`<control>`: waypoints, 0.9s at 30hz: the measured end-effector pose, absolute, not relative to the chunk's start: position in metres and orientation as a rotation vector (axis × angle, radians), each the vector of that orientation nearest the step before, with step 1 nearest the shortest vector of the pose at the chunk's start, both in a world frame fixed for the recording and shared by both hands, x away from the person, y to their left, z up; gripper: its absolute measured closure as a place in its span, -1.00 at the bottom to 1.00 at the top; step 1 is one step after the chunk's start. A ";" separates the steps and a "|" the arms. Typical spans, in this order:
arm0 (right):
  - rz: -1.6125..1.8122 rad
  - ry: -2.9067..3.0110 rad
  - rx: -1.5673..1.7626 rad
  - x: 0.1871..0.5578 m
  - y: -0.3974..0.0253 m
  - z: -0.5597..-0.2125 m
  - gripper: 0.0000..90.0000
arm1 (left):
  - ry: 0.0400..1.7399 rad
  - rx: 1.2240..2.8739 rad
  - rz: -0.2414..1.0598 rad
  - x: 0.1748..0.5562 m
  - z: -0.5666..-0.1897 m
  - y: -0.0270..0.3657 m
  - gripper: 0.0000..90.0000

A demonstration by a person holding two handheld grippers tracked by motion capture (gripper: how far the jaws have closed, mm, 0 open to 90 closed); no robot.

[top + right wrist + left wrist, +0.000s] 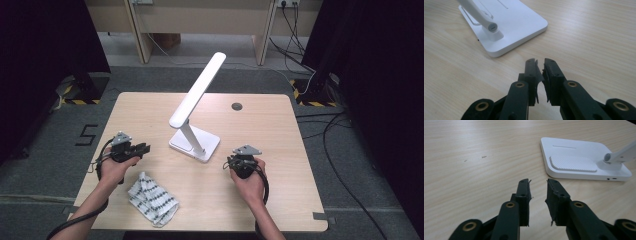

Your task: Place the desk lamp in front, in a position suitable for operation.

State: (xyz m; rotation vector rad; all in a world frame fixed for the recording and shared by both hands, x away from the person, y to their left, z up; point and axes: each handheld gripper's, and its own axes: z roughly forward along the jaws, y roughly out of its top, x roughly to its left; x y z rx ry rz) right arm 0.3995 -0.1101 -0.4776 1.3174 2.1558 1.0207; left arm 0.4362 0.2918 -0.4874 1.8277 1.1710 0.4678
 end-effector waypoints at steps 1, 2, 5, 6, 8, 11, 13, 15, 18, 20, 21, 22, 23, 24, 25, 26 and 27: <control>1.017 2.156 1.322 0.401 -0.108 -0.478 0.85 | 1.153 1.845 0.469 0.442 -0.488 0.288 0.68; 1.014 2.157 1.329 0.404 -0.105 -0.478 0.86 | 1.150 1.851 0.468 0.446 -0.488 0.286 0.71; 1.015 2.159 1.330 0.411 -0.101 -0.480 0.91 | 1.158 1.859 0.459 0.461 -0.488 0.276 0.75; 1.016 2.157 1.341 0.414 -0.098 -0.480 0.93 | 1.158 1.867 0.461 0.466 -0.488 0.273 0.76; 1.013 2.162 1.341 0.419 -0.095 -0.481 0.96 | 1.161 1.882 0.459 0.474 -0.489 0.268 0.79; 1.012 2.167 1.339 0.425 -0.090 -0.483 0.98 | 1.152 1.916 0.462 0.486 -0.492 0.259 0.82; 1.006 2.172 1.342 0.428 -0.087 -0.484 0.99 | 1.144 1.934 0.479 0.491 -0.495 0.254 0.84; 1.000 2.177 1.347 0.431 -0.084 -0.485 0.99 | 1.157 1.937 0.485 0.496 -0.498 0.251 0.84; 0.997 2.180 1.347 0.435 -0.083 -0.487 1.00 | 1.170 1.937 0.473 0.501 -0.501 0.246 0.83; 0.994 2.183 1.347 0.437 -0.082 -0.488 1.00 | 1.168 1.941 0.474 0.502 -0.501 0.244 0.82; 0.992 2.184 1.355 0.437 -0.082 -0.488 1.00 | 1.163 1.944 0.473 0.504 -0.502 0.242 0.82; 0.990 2.186 1.353 0.439 -0.081 -0.490 1.00 | 1.164 1.946 0.477 0.506 -0.502 0.239 0.82; 0.990 2.186 1.353 0.439 -0.081 -0.490 1.00 | 1.164 1.946 0.477 0.506 -0.502 0.239 0.82; 0.984 2.188 1.361 0.441 -0.080 -0.491 1.00 | 1.159 1.950 0.474 0.509 -0.502 0.237 0.82; 0.984 2.188 1.361 0.441 -0.080 -0.491 1.00 | 1.159 1.950 0.474 0.509 -0.502 0.237 0.82; 0.979 2.190 1.364 0.442 -0.079 -0.492 1.00 | 1.156 1.951 0.474 0.512 -0.502 0.234 0.82; 0.982 2.187 1.367 0.443 -0.079 -0.492 1.00 | 1.153 1.960 0.474 0.513 -0.502 0.232 0.82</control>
